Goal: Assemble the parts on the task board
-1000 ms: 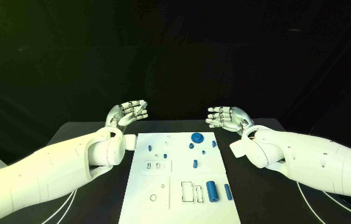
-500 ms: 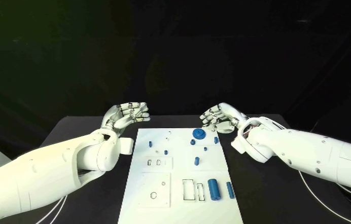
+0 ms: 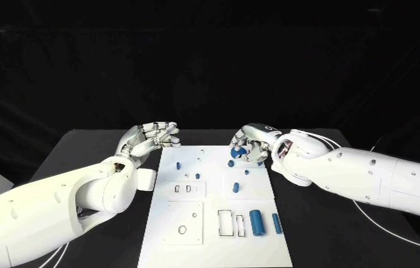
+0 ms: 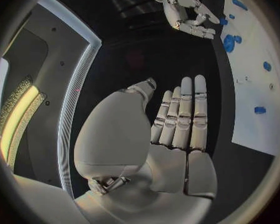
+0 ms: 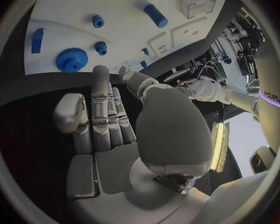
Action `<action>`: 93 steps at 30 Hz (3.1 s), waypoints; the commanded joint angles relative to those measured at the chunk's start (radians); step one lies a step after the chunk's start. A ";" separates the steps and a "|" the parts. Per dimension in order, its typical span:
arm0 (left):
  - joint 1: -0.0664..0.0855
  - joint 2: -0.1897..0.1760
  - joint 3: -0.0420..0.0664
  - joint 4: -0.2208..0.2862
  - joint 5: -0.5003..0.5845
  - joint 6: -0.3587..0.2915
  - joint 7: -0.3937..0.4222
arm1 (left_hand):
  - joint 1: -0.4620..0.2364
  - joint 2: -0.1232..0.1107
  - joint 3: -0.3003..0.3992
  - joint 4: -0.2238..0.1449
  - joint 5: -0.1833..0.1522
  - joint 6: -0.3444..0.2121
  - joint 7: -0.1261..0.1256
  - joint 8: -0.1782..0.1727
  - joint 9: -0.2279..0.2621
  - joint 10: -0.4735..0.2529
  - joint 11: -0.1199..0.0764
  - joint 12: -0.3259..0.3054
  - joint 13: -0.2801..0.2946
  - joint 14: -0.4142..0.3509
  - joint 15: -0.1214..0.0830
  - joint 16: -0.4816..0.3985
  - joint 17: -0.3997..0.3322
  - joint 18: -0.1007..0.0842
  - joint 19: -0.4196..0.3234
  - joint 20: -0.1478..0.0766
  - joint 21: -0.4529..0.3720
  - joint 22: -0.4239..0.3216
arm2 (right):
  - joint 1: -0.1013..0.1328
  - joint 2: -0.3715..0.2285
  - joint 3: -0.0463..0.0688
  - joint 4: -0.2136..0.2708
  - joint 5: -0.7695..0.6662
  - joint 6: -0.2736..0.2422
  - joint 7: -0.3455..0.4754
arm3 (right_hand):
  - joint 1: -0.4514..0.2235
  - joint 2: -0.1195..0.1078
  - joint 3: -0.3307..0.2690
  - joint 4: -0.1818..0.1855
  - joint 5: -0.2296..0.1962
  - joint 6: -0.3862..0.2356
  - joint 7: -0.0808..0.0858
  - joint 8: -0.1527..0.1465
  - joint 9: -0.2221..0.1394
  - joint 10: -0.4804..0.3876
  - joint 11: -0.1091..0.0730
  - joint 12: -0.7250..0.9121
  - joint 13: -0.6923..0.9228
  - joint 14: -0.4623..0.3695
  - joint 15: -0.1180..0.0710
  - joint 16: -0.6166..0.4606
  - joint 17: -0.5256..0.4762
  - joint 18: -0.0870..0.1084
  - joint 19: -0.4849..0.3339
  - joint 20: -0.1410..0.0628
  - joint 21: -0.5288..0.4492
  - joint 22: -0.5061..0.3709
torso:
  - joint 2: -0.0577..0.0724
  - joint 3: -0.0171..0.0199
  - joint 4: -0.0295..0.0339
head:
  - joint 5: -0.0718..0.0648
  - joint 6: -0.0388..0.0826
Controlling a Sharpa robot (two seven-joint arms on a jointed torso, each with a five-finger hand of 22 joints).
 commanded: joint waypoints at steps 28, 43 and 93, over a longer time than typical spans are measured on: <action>0.002 -0.022 0.008 0.042 -0.011 0.035 -0.003 | -0.015 -0.015 0.023 -0.011 -0.005 0.009 -0.002 -0.014 0.005 0.007 -0.002 -0.011 -0.001 0.005 -0.004 0.045 0.057 0.008 -0.016 -0.007 0.077 0.049 | 0.003 0.047 -0.001 -0.022 -0.236 0.121 -0.126 | 0.025 0.039 -0.048 0.052 0.003 0.020 -0.009 0.005 0.049 -0.005 0.001 0.006 0.005 0.034 0.005 0.430 0.290 -0.057 0.126 0.001 0.171 0.272 | 0.046 -0.0153 0.0120 | -0.011 -0.015; 0.003 -0.023 0.008 0.041 -0.010 0.037 -0.006 | -0.016 -0.015 0.026 -0.013 -0.005 0.008 -0.001 -0.016 0.005 0.005 -0.001 -0.011 -0.001 0.001 -0.004 0.048 0.063 0.008 -0.023 -0.007 0.085 0.055 | -0.003 0.063 -0.002 -0.039 -0.225 0.144 -0.130 | 0.013 0.056 -0.008 0.074 0.003 0.035 -0.011 0.014 0.061 0.013 -0.002 0.004 0.004 0.027 0.003 0.465 0.303 -0.060 0.134 0.000 0.182 0.289 | 0.047 -0.0152 0.0110 | -0.012 -0.017; 0.006 -0.025 0.008 0.036 -0.006 0.043 -0.006 | -0.016 -0.013 0.033 -0.019 -0.007 0.009 -0.002 -0.017 0.006 0.005 -0.002 -0.010 -0.001 -0.004 -0.004 0.055 0.074 0.008 -0.034 -0.007 0.101 0.065 | -0.021 0.152 -0.002 -0.078 -0.220 -0.150 -0.210 | 0.032 0.098 0.113 0.020 0.002 0.075 -0.023 0.074 0.131 0.104 -0.024 0.000 0.016 0.027 -0.019 0.577 0.374 -0.075 0.172 -0.011 0.223 0.360 | 0.049 -0.0183 0.0115 | -0.003 -0.001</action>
